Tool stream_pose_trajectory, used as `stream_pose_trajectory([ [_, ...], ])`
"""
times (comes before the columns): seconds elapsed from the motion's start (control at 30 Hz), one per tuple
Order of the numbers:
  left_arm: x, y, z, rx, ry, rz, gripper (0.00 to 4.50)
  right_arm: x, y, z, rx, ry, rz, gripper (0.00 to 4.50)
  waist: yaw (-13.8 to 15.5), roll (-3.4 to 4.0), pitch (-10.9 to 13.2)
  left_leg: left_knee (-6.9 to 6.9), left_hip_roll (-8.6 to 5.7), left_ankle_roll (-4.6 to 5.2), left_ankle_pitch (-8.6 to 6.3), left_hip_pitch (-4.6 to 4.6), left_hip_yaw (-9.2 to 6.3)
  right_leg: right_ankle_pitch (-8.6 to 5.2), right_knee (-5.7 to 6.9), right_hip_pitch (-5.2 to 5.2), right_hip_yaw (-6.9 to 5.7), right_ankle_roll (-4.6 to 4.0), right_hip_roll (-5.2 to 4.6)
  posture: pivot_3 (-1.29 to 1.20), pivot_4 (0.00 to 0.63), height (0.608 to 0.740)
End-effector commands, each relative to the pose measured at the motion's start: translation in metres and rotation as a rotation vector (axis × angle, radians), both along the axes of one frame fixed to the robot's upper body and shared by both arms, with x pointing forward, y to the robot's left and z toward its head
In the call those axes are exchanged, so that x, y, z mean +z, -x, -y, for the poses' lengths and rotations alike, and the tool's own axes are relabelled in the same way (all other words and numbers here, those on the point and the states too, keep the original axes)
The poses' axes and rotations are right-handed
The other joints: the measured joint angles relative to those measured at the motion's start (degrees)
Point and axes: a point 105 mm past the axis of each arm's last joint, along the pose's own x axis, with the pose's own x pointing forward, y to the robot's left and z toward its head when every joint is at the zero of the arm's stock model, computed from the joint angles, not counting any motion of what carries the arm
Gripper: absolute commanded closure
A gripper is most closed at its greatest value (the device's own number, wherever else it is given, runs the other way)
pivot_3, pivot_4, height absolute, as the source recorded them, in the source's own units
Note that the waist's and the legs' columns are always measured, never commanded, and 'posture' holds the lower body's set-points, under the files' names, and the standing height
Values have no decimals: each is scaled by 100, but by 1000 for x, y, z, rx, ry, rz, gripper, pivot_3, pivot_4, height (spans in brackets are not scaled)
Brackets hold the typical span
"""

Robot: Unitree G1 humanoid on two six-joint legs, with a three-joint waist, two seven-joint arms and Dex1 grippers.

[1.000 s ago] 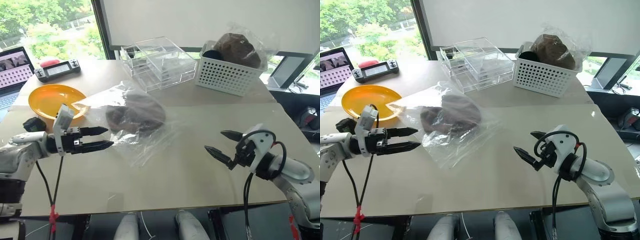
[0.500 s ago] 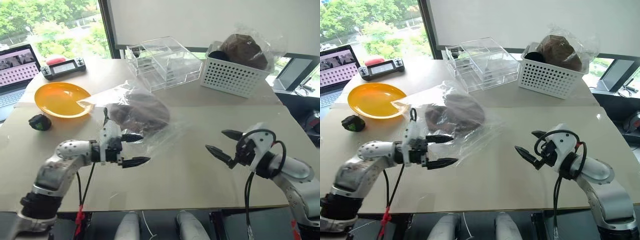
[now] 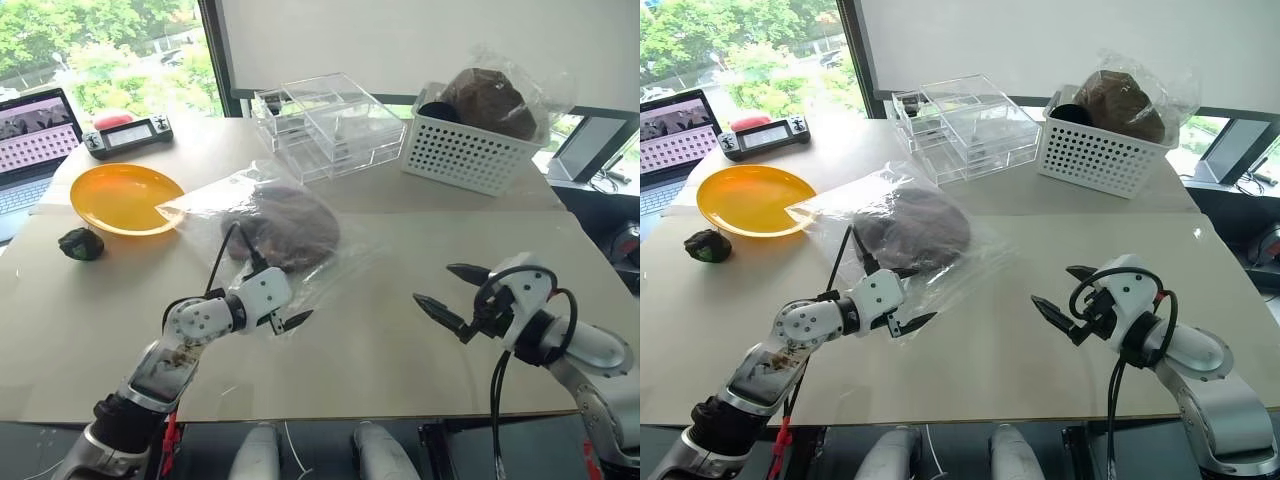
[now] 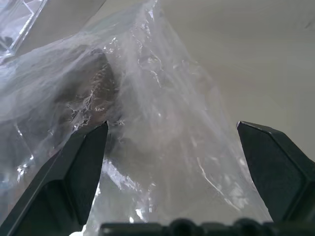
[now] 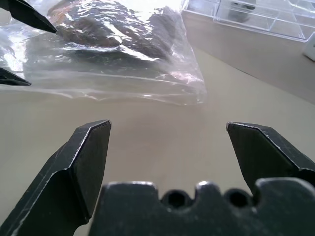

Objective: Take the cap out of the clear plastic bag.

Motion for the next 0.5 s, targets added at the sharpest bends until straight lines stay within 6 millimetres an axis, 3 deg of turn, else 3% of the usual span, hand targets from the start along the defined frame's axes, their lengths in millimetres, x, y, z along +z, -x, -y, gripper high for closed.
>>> stream_pose_trajectory([
  [0.03,8,-14,-16,94,-20,59,8,14,2,0,-2,-8,63,0,-3,0,0,0,0,0,0,0,0,0,0,0,0,0,0,0,150,735],
  [0.13,1,-20,-28,154,-22,20,8,14,2,-1,-3,-10,65,0,-4,0,0,0,0,0,0,1,0,0,1,0,-1,1,0,0,150,735],
  [0.27,-4,-18,-28,154,-3,-22,8,14,2,-1,-4,-10,67,0,1,0,0,0,0,0,0,0,0,0,1,0,-1,1,0,0,150,735],
  [0.3,-6,-16,-27,144,-1,-32,556,14,2,-1,-3,-9,67,0,1,0,0,0,0,0,0,0,0,0,1,0,-1,0,0,0,150,735],
  [0.33,-7,-16,-26,142,-1,-34,650,14,2,-1,-2,-9,67,0,1,0,0,0,0,0,0,0,-1,0,1,1,-1,0,0,0,150,735],
  [0.5,-5,-16,-26,147,14,-30,2392,13,2,-1,-3,-8,66,0,-2,0,0,0,0,0,0,1,-1,0,2,1,-2,0,0,0,150,735],
])
